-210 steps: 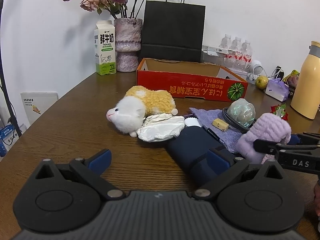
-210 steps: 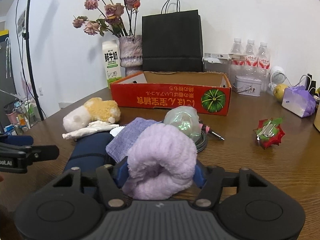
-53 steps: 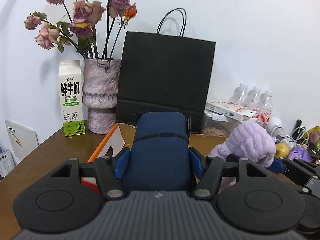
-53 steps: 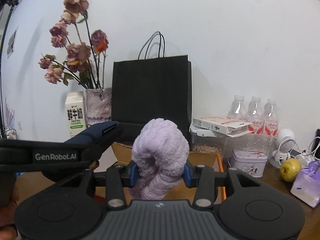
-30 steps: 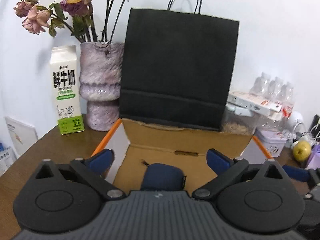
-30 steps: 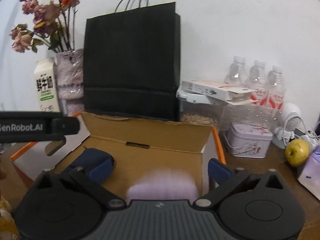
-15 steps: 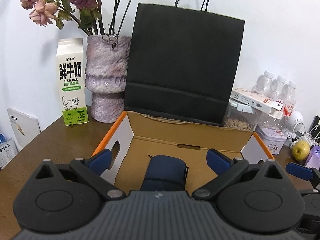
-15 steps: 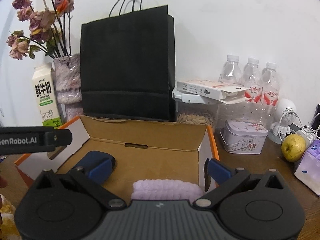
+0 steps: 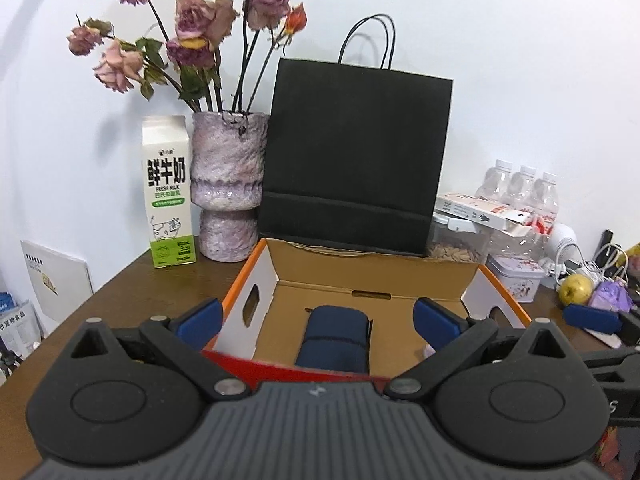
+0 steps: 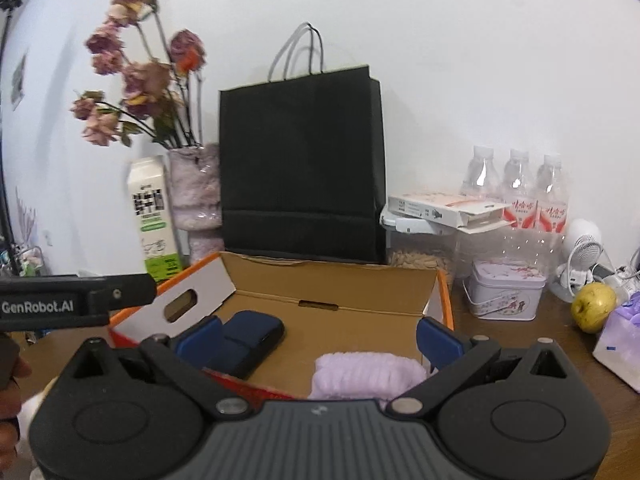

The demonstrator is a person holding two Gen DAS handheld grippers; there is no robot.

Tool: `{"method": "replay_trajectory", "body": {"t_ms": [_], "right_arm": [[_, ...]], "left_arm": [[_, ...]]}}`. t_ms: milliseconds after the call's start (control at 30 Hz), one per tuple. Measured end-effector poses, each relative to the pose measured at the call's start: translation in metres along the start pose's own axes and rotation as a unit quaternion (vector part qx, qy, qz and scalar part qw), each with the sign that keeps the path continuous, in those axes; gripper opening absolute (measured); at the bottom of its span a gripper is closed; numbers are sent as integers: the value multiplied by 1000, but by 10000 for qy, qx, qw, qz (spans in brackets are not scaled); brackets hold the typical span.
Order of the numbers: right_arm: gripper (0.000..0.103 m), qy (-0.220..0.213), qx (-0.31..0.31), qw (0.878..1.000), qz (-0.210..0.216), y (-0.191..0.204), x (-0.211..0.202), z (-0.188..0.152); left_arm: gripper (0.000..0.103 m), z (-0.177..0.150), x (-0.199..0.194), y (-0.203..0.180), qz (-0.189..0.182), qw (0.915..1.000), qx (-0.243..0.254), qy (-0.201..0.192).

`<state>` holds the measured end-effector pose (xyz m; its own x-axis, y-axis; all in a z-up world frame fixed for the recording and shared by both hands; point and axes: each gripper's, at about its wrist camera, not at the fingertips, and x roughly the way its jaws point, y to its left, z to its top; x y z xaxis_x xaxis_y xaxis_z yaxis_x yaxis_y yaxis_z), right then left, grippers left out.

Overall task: Organize objects
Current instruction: 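Lower both items into the box and open both grippers, then withdraw both grippers from the box back toward the table items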

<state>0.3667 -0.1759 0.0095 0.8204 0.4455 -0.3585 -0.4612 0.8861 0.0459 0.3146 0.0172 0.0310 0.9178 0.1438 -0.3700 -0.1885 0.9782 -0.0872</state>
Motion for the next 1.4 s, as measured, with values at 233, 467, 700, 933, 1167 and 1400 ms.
{"method": "replay_trajectory", "body": {"t_ms": [233,467,700,933,1167,1400], "right_arm": [[103,-28,-250,9996,-135,9,-38,-19],[103,-39,-416,9990,-185,14,-76,-49],[103,119,-413,9986,-321,15,-108,-76],[103,320,-282,9979,-496,13,-136,-107],[103,372,-202,9946,-947,6,-162,-130],[103,397,110,9909,-1282,-25,-176,-135]], "left_arm": [[103,-20,-39,12,-52,9999,88,-69],[103,-49,-74,28,-123,9998,69,-119],[103,-83,-97,41,-101,9996,239,100],[103,-108,-114,53,-130,9990,276,324],[103,-119,-118,51,-97,9977,446,503],[103,-123,-120,52,-24,9977,440,519]]}}
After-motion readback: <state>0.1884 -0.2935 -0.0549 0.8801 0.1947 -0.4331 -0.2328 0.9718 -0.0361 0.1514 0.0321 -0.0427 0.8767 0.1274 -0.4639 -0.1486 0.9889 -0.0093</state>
